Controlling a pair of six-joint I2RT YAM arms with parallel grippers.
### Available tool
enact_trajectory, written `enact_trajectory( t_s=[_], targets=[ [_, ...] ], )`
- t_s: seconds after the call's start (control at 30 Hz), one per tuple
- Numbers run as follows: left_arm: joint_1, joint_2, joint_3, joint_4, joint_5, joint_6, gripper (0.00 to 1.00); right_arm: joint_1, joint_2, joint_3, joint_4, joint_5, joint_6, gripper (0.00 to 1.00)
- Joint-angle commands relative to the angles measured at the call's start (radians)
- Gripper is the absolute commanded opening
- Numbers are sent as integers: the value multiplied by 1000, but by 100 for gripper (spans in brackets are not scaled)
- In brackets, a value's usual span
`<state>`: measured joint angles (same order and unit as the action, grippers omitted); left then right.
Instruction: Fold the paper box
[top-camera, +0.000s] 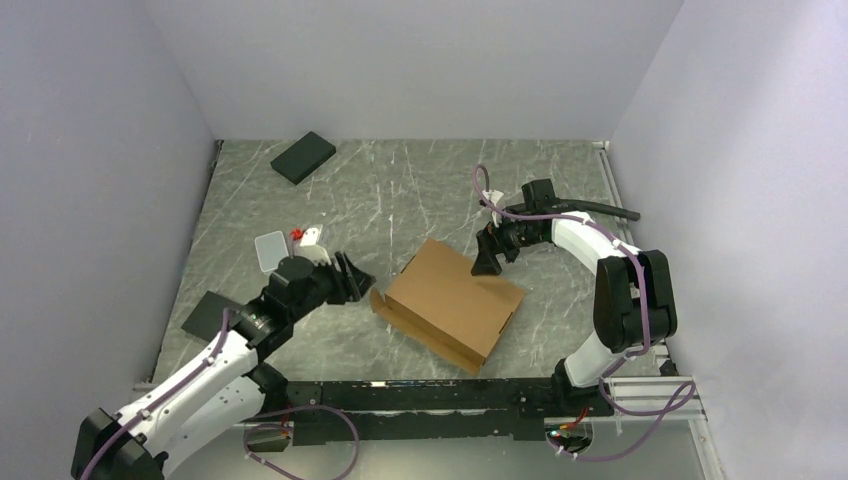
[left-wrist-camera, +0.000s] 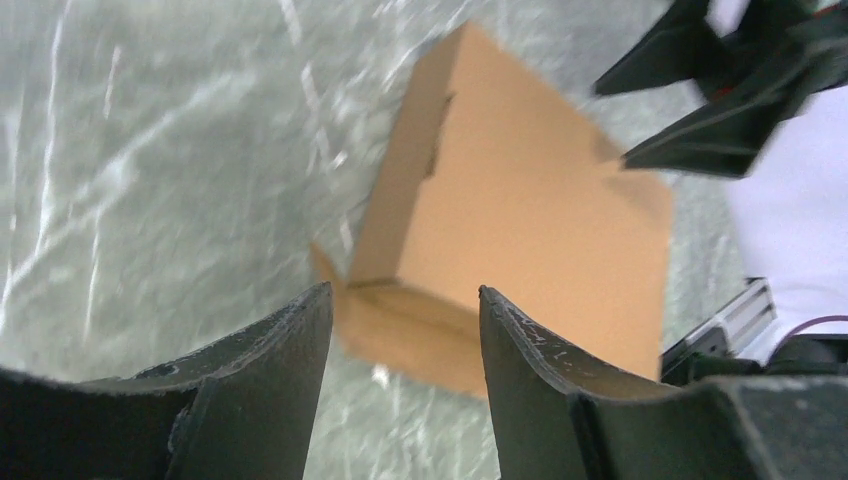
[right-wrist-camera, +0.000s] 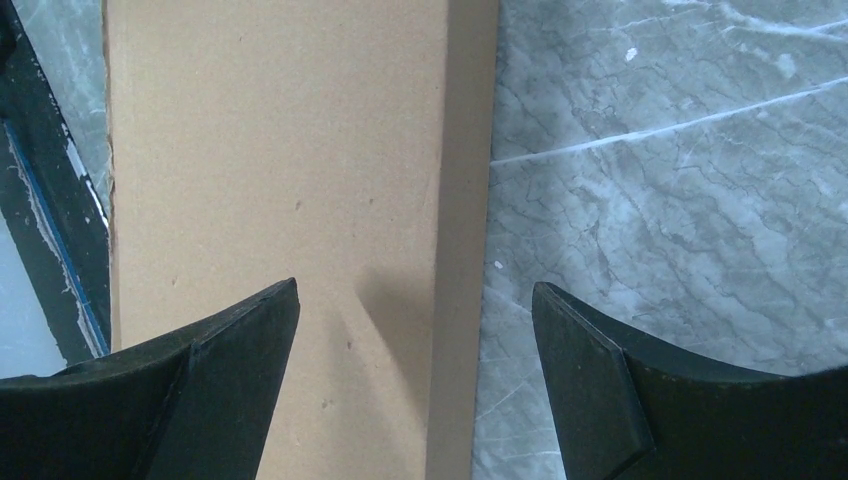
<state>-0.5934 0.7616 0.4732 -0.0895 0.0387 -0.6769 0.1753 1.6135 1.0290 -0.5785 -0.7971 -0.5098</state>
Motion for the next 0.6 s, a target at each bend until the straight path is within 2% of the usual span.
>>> enact_trajectory(
  t_s=[0.0, 0.13, 0.57],
  targets=[
    [0, -34, -111, -42, -36, -72, 59, -1, -29, -5, 32, -42, 11, 90],
    [0, -15, -146, 0, -83, -65, 58, -1, -21, -7, 32, -41, 10, 89],
    [0, 180, -149, 210, -36, -52, 51, 0, -9, -9, 32, -45, 11, 89]
  ],
)
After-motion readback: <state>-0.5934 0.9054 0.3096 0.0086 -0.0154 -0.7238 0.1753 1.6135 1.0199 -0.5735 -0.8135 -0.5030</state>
